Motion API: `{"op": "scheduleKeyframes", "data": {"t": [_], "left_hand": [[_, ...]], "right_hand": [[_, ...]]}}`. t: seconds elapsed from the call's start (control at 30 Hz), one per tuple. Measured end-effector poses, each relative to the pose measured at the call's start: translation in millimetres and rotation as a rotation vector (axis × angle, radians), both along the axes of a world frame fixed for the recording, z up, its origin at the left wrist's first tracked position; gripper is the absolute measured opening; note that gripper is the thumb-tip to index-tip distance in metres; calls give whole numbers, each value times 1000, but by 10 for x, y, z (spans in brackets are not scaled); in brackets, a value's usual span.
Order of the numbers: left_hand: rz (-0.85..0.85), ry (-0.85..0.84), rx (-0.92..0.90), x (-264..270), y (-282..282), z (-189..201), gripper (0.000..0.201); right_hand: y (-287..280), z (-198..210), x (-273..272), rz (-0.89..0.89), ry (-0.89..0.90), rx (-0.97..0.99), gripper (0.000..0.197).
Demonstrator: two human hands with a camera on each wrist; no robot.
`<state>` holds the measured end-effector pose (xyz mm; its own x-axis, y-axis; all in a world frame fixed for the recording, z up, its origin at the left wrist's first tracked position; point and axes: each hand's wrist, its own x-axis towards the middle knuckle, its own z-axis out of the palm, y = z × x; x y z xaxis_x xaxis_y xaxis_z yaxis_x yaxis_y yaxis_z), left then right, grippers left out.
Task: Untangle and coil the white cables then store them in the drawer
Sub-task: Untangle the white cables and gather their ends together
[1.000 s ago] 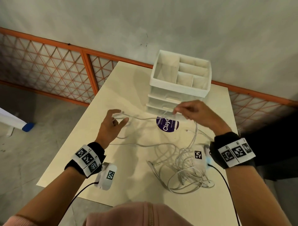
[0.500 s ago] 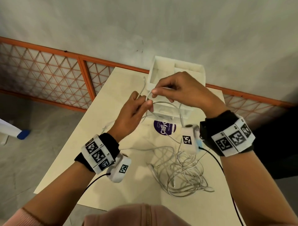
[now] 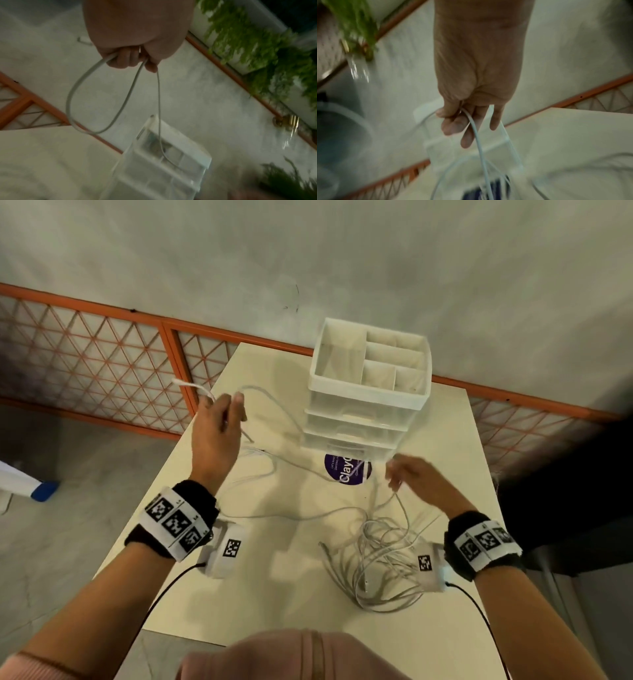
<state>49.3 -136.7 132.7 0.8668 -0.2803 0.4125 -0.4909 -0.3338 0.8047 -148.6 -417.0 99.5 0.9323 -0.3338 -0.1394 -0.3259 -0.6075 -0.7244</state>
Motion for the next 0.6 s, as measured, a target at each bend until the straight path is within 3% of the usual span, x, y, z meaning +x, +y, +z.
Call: {"op": "scheduleKeyframes", "data": {"t": [0.13,0.23,0.37,0.43,0.5,0.6], "left_hand": [[-17,80,167,-189,-1,-377,37],[-56,120,203,-330,29,-489,41],[-18,144,31,-376,218,-534,33],[-1,122,-10,-350,388,-565,27],[-8,110,1,-332,562,-597,34],[-59,145,31,-334,779,-652,43]], "right_hand": [[-82,727,144,-129,-368,30,35],[1,1197,155,-95,-427,-90,23],[288,1138,147,86,-182,58,20],[520,829,209,212,-19,151,19],[789,443,314,356,150,202,19],[1125,-59,520,555,450,126,18]]}}
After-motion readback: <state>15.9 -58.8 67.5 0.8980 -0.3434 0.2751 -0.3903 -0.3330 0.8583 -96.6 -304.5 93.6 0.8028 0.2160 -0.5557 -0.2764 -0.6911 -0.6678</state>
